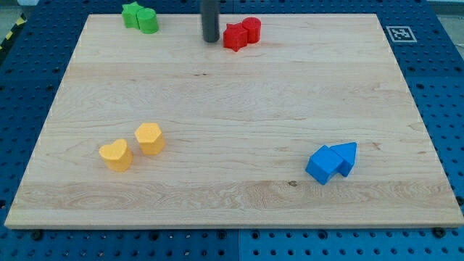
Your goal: Slide the green circle and green star right a bit
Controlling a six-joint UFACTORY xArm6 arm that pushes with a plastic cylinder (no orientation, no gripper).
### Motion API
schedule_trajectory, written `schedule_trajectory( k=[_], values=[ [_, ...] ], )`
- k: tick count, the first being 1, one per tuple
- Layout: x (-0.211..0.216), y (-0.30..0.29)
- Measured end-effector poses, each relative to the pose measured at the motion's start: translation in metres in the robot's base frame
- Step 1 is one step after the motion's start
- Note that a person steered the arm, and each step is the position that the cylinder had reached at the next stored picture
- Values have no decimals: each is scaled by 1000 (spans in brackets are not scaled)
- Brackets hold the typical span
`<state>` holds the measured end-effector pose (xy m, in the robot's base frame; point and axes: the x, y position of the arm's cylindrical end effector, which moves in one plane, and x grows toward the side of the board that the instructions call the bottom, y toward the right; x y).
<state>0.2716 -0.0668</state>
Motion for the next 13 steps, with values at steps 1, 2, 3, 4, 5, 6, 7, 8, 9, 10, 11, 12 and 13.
schedule_trajectory(
  k=[1,2,3,4,5,6,7,8,9,10,11,12,13],
  values=[
    [25,-62],
    [24,-128],
    [-11,-172],
    [-47,-211],
    [-80,-228],
    [-80,-221],
    [-80,-198],
    [-80,-195],
    [-80,-171],
    [-80,-113],
    [-80,-78],
    [-79,-78],
    [-79,-73]
  ],
)
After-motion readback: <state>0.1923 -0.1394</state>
